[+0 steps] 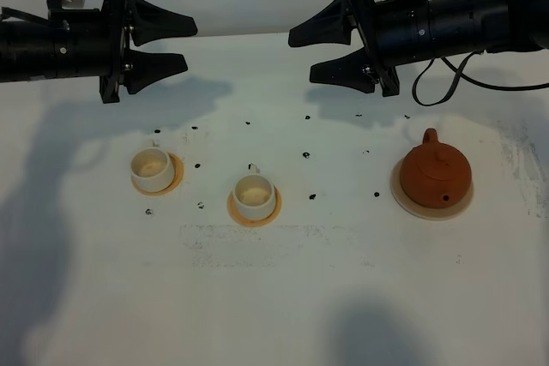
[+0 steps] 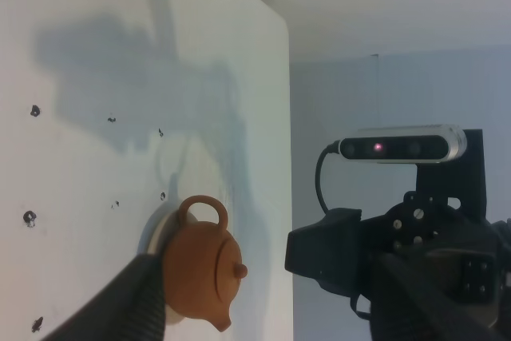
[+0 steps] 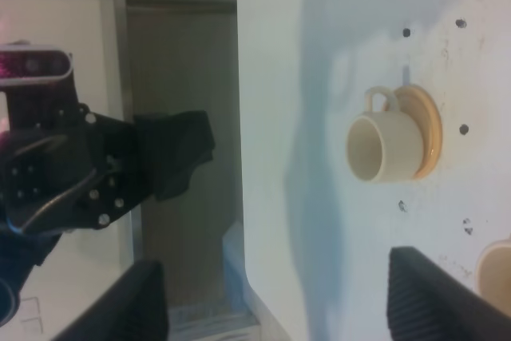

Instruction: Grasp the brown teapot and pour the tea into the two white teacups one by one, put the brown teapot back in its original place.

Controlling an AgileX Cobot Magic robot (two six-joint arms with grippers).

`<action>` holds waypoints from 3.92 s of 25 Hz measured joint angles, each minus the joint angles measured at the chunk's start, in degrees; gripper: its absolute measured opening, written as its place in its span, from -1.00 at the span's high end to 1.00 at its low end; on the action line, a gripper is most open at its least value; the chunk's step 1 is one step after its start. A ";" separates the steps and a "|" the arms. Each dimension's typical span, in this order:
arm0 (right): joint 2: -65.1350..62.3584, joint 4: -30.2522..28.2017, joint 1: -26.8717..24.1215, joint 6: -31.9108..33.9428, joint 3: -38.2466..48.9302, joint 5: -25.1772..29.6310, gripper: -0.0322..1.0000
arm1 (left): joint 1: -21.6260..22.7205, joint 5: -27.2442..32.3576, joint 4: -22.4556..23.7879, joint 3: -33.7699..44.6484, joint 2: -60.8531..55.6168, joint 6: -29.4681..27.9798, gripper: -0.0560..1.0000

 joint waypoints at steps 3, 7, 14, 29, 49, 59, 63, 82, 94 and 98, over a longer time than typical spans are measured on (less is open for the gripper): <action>0.00 0.00 0.00 0.00 0.00 0.00 -0.21 | 0.00 0.00 0.00 0.00 0.00 0.00 -0.16; 0.00 0.00 0.00 -0.19 0.00 0.00 -0.21 | 0.00 0.00 0.00 0.00 0.00 0.00 -0.16; 0.00 0.00 0.00 -0.34 0.00 0.00 -0.21 | 0.00 0.00 0.00 0.00 0.00 -0.07 -0.16; 0.00 -0.15 0.00 -4.75 0.00 0.18 -0.21 | 0.00 0.00 0.00 0.00 0.00 5.29 -0.11; 0.00 -18.26 0.00 -2.64 -15.82 1.81 -0.10 | 0.00 -13.59 24.79 -0.56 -16.30 11.92 -0.06; 0.00 -30.11 1.06 2.09 -19.25 0.52 -0.10 | 0.00 -16.52 44.65 -0.56 -22.26 0.29 -0.03; 0.00 -31.64 1.06 2.62 -19.42 -0.46 -0.10 | 0.00 -16.51 53.05 -0.56 -25.82 -5.43 0.05; 0.00 -34.15 1.06 2.55 -19.42 -2.16 -0.10 | 0.00 -7.95 77.06 0.41 -47.11 -24.29 0.08; 0.00 -50.82 1.06 8.61 -19.42 -1.15 -0.10 | 0.00 -5.66 86.75 16.07 -68.73 -33.16 0.08; 0.00 -55.49 1.18 11.09 -19.42 -0.22 -0.10 | 0.00 -2.71 88.51 19.74 -76.32 -34.42 0.08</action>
